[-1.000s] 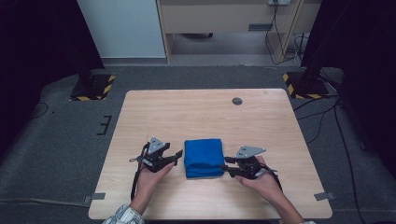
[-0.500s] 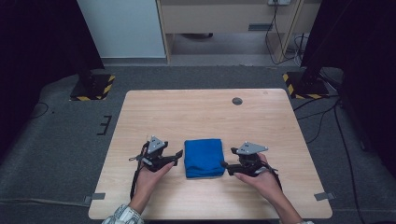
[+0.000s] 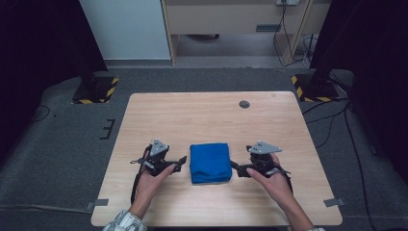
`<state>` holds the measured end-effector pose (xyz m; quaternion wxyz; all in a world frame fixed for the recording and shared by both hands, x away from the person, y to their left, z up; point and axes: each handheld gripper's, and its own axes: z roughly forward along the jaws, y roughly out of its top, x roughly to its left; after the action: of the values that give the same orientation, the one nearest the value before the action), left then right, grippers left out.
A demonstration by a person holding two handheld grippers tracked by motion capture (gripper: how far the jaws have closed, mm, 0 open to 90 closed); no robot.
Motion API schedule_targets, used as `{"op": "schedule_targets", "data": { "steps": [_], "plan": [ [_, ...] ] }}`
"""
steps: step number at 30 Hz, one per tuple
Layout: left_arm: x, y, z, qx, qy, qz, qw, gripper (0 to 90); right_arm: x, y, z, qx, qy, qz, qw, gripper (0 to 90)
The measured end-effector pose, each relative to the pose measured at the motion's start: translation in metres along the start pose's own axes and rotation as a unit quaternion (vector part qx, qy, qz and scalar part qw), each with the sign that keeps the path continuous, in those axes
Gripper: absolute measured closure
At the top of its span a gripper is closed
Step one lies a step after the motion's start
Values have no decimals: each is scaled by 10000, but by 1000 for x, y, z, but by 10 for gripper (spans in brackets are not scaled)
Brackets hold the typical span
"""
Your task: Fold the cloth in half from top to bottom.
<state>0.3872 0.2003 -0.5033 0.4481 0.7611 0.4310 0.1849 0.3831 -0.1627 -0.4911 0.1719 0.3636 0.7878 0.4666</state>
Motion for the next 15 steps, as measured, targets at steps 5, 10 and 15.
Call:
{"op": "schedule_targets", "data": {
  "steps": [5, 10, 15],
  "plan": [
    [7, -1, -2, 96, 111, 98, 9998, 82, -13, 0, -8, -74, -189, 104, 9997, 85],
    [15, -3, -3, 186, 196, 88, 9996, 78, -25, -4, -13, -50, -327, 228, 9992, 85],
    [23, -4, -5, 256, 280, 70, 9993, 73, -35, -8, -15, 35, -467, 267, 9985, 82]
  ]
}}
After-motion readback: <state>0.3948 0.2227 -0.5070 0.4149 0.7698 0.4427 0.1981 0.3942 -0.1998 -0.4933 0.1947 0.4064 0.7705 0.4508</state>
